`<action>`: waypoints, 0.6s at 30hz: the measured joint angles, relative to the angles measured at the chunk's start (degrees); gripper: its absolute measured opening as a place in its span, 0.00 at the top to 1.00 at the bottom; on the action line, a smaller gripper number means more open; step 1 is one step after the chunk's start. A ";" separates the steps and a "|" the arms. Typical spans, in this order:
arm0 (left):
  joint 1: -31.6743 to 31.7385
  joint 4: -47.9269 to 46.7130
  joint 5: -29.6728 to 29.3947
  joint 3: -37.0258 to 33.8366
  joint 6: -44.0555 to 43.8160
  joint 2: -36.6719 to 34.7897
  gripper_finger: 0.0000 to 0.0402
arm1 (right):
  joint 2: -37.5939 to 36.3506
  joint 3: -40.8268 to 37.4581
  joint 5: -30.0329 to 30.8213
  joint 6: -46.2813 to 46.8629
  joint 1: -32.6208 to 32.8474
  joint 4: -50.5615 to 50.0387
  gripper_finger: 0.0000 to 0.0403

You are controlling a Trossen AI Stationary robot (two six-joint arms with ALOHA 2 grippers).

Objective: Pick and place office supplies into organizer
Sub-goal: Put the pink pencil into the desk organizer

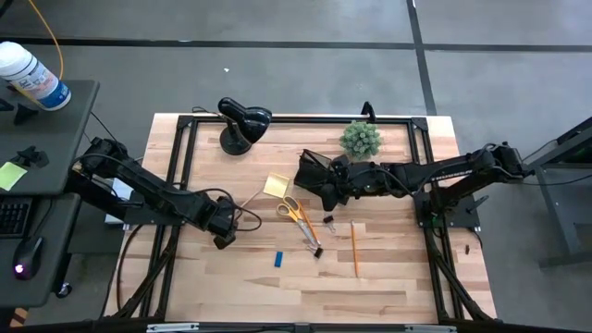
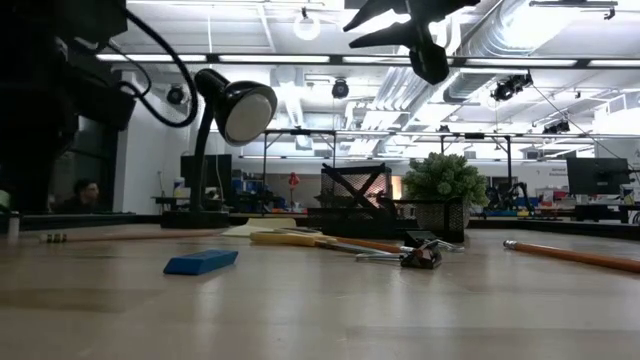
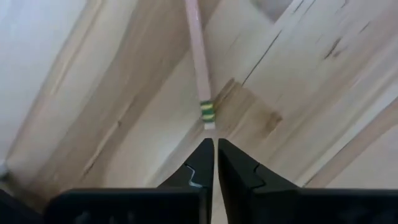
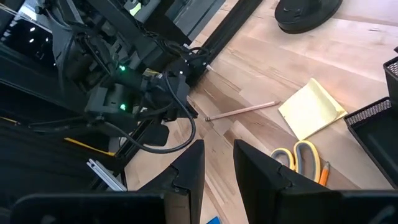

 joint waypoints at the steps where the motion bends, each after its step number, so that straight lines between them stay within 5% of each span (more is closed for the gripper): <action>1: 0.00 0.10 0.61 -0.30 -0.09 0.00 0.95 | 0.00 0.00 -0.15 0.03 -0.14 0.02 0.79; 18: -0.02 0.62 5.05 -1.50 2.46 -0.02 0.74 | 0.00 0.00 -2.17 2.81 -0.19 0.09 0.79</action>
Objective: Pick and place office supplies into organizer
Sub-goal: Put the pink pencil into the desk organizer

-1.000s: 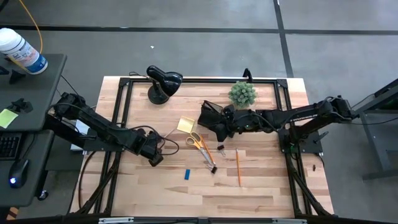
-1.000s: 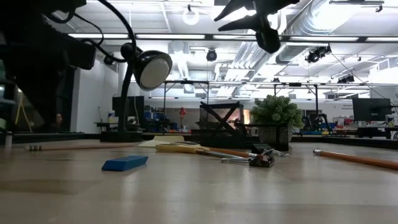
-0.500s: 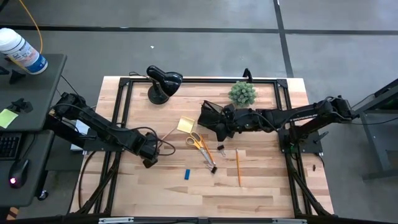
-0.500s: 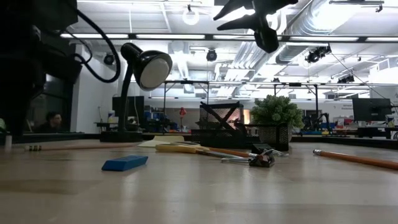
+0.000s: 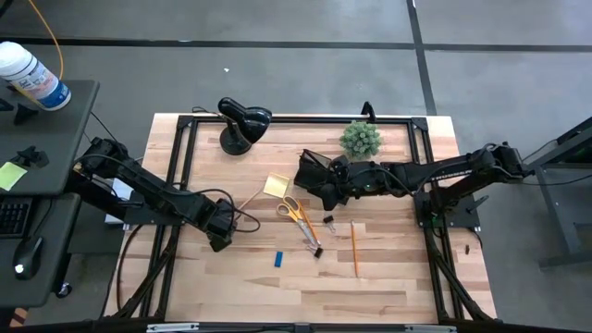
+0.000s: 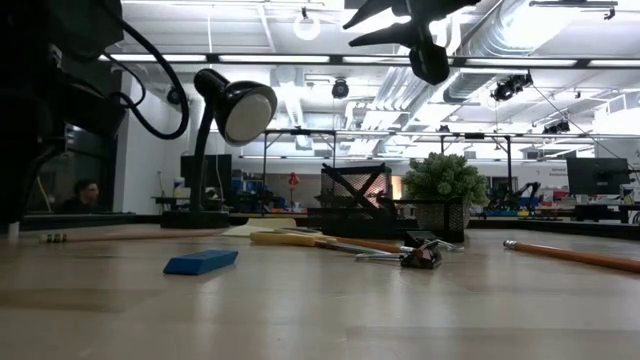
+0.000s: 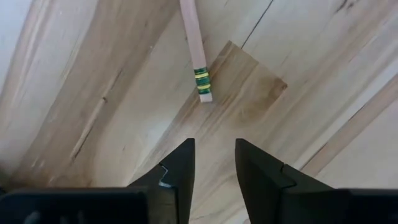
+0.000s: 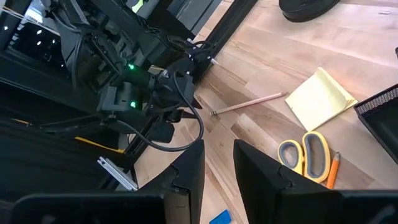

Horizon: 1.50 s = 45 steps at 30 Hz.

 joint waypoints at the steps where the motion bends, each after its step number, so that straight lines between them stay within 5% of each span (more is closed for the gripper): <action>1: 0.00 0.05 0.00 0.00 0.08 0.00 0.74 | 0.00 -0.02 0.00 0.00 0.00 0.00 0.79; 22: 2.31 2.06 -4.56 -0.02 -0.90 0.67 0.73 | 0.00 -0.09 0.00 1.53 0.00 -0.09 0.79; 45: 6.80 4.43 0.03 -0.04 4.54 6.13 0.74 | 0.00 -0.09 0.50 1.75 0.02 0.00 0.79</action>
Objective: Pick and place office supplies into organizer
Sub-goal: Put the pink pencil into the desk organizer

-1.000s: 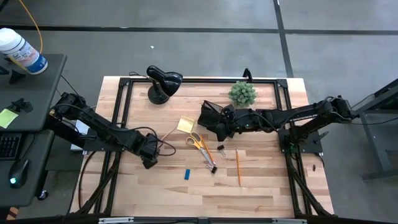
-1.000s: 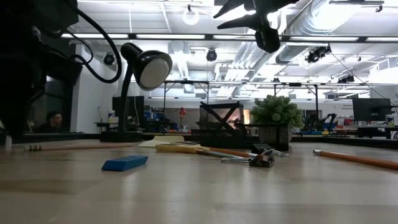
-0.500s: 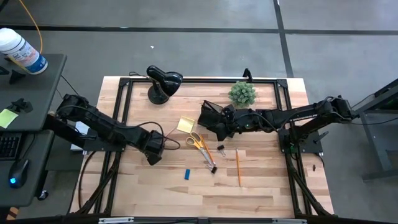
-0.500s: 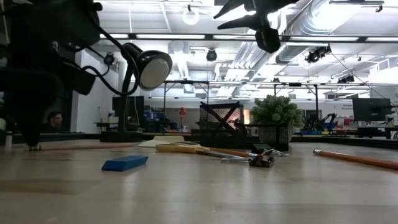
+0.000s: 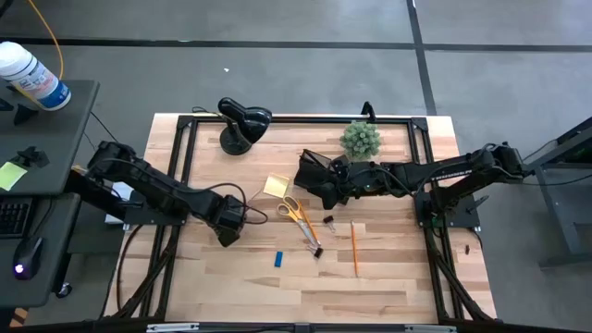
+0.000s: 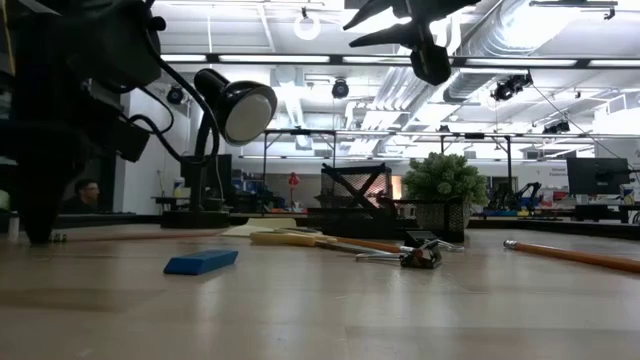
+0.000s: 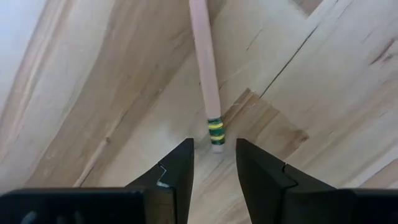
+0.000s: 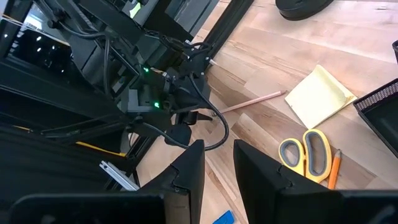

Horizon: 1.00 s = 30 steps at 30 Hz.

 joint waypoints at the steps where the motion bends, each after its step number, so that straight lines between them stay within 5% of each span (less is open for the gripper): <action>1: 0.00 0.17 0.21 0.04 0.00 0.31 0.74 | 0.00 0.00 0.00 0.00 -0.01 0.01 0.79; 20: 0.00 2.42 -0.39 0.07 1.07 0.91 0.74 | 0.00 0.00 1.03 -0.03 -0.02 0.02 0.79; 30: -0.07 2.89 -2.23 0.09 1.34 0.95 0.96 | 0.00 0.00 1.03 -0.04 -0.02 0.04 0.79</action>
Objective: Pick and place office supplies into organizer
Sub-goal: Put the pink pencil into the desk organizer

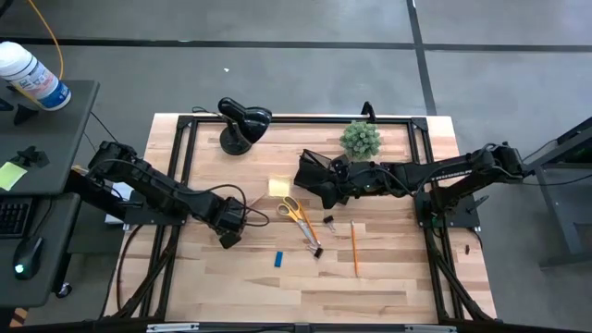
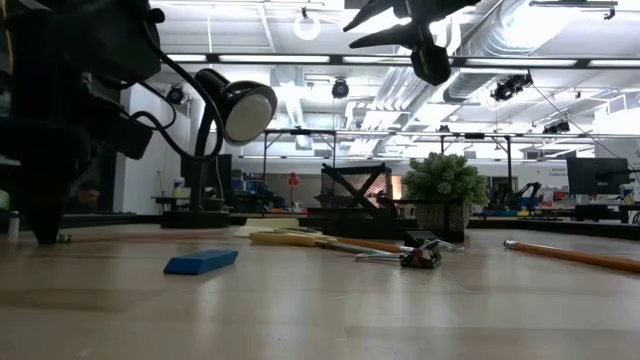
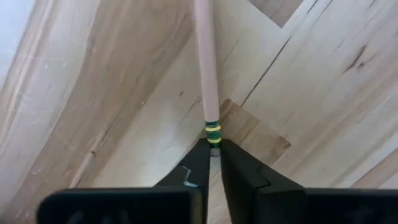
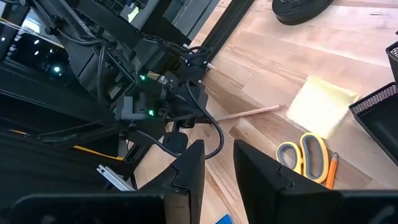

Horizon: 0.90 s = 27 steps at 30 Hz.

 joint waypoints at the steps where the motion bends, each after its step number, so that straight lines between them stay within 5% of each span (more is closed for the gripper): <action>1: -0.04 -0.01 -0.39 0.00 -0.02 0.00 0.98 | 0.00 0.00 0.01 0.00 0.01 0.00 0.79; 13: -0.08 0.64 -2.43 -1.60 0.05 -0.72 0.99 | 0.00 0.00 0.00 -0.31 0.00 0.43 0.79; 18: -1.05 -0.39 -11.20 -2.12 0.12 -2.26 1.00 | 0.02 0.00 0.02 -0.50 0.00 1.20 0.79; 27: -1.05 -0.60 -13.44 -0.26 4.39 -6.75 1.00 | 0.02 0.00 0.02 -2.58 0.00 2.65 0.79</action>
